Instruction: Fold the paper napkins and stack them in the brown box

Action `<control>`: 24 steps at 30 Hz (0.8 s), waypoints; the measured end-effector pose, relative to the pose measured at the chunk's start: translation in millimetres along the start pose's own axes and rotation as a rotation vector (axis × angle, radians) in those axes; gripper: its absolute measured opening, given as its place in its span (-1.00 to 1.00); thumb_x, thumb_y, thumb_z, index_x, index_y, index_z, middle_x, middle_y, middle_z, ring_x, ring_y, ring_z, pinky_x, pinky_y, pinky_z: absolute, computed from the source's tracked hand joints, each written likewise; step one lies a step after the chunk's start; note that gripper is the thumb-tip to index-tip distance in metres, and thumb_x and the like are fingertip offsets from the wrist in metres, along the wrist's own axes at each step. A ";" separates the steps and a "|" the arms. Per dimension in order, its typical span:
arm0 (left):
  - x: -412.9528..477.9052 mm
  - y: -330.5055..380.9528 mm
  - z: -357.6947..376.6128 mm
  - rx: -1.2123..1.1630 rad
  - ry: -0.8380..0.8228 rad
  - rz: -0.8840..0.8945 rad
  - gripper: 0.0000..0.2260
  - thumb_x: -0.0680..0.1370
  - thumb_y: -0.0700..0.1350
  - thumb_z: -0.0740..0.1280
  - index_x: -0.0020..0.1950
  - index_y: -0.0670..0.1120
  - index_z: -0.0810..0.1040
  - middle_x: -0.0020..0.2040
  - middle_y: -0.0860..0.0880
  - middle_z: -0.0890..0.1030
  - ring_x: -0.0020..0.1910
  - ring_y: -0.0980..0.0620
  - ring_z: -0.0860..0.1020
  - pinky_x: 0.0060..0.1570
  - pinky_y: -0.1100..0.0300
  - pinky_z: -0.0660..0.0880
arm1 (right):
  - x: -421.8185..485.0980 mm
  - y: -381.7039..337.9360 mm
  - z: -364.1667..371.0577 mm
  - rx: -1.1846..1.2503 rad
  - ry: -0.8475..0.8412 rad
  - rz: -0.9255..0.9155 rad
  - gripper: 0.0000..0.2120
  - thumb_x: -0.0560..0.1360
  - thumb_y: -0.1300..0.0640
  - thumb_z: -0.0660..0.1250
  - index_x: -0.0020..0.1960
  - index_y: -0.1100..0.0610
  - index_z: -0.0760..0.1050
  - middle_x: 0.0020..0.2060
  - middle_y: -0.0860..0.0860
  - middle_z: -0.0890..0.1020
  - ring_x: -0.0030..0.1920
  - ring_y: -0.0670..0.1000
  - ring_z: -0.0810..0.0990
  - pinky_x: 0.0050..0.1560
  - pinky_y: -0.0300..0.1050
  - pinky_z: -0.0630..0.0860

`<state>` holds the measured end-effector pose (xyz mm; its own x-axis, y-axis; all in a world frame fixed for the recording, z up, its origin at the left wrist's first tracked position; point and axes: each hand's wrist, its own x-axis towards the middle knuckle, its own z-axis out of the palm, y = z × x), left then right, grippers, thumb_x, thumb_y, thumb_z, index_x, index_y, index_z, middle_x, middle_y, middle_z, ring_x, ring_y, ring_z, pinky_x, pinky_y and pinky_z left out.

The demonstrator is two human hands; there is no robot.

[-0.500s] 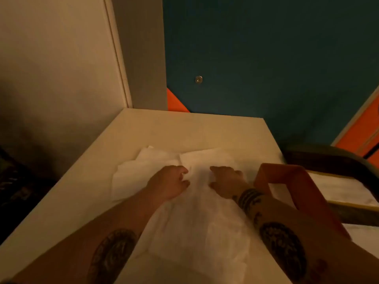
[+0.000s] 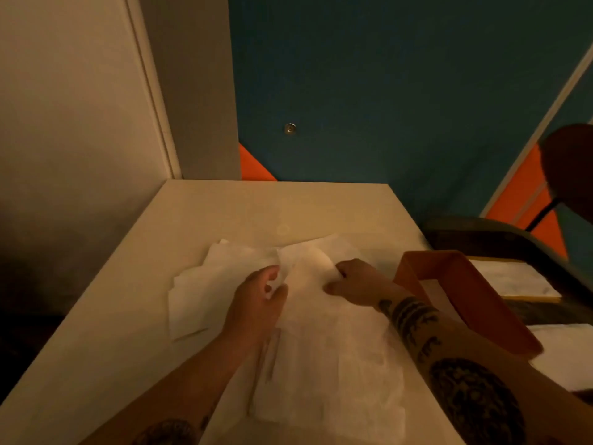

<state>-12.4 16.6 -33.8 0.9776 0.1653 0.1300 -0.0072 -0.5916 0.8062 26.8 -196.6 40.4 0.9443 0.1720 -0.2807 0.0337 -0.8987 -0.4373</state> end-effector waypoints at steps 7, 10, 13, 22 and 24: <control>9.8 35.3 -16.9 -0.890 -0.052 -0.305 -0.82 0.64 0.03 0.31 0.21 0.03 0.57 0.14 -0.08 0.69 0.10 -0.09 0.67 0.12 -0.05 0.61 | -26.0 -26.1 -13.0 0.755 0.134 0.105 -0.55 0.48 -0.05 0.50 0.30 0.10 0.55 -0.08 -0.07 0.64 -0.11 -0.05 0.60 -0.26 -0.18 0.50; 11.2 44.8 -11.2 -0.817 -0.088 -0.308 -0.58 0.46 0.20 0.43 0.26 0.08 0.55 0.12 -0.01 0.71 0.08 -0.10 0.69 0.10 -0.16 0.63 | -28.1 -38.3 -1.2 0.878 0.132 0.107 -0.59 0.46 -0.03 0.53 0.24 0.07 0.56 -0.14 -0.10 0.65 -0.15 -0.08 0.62 -0.35 -0.25 0.48; 12.4 52.9 -9.0 -0.740 -0.012 -0.317 -0.49 0.42 0.18 0.46 0.31 0.06 0.49 0.16 -0.01 0.66 0.09 -0.08 0.65 0.16 -0.17 0.60 | -21.1 -47.6 14.1 0.805 0.171 0.059 -0.53 0.41 -0.06 0.57 0.25 0.05 0.56 -0.08 -0.11 0.67 -0.11 -0.11 0.63 -0.30 -0.26 0.51; 22.2 51.9 -16.0 -0.627 0.046 -0.249 -0.81 0.57 -0.09 0.42 0.18 0.01 0.58 0.09 -0.04 0.70 0.01 -0.03 0.66 0.07 0.00 0.61 | -17.3 -44.6 11.6 0.631 0.112 -0.050 -0.54 0.45 -0.15 0.51 0.23 -0.01 0.45 -0.02 -0.16 0.58 -0.07 -0.18 0.55 -0.22 -0.31 0.44; 29.3 50.8 -24.2 -0.583 0.053 -0.247 -0.80 0.57 -0.06 0.43 0.18 0.03 0.59 0.08 0.00 0.69 0.02 -0.04 0.65 0.08 -0.01 0.60 | -15.1 -31.0 8.3 0.588 0.201 0.009 -0.63 0.54 -0.11 0.42 0.25 0.04 0.50 0.06 -0.06 0.62 0.02 -0.06 0.60 -0.08 -0.21 0.51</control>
<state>10.8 10.5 25.0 0.9534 0.2899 -0.0831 0.0888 -0.0064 0.9960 8.8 -168.0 51.1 0.9888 0.0351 -0.1452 -0.1063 -0.5174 -0.8491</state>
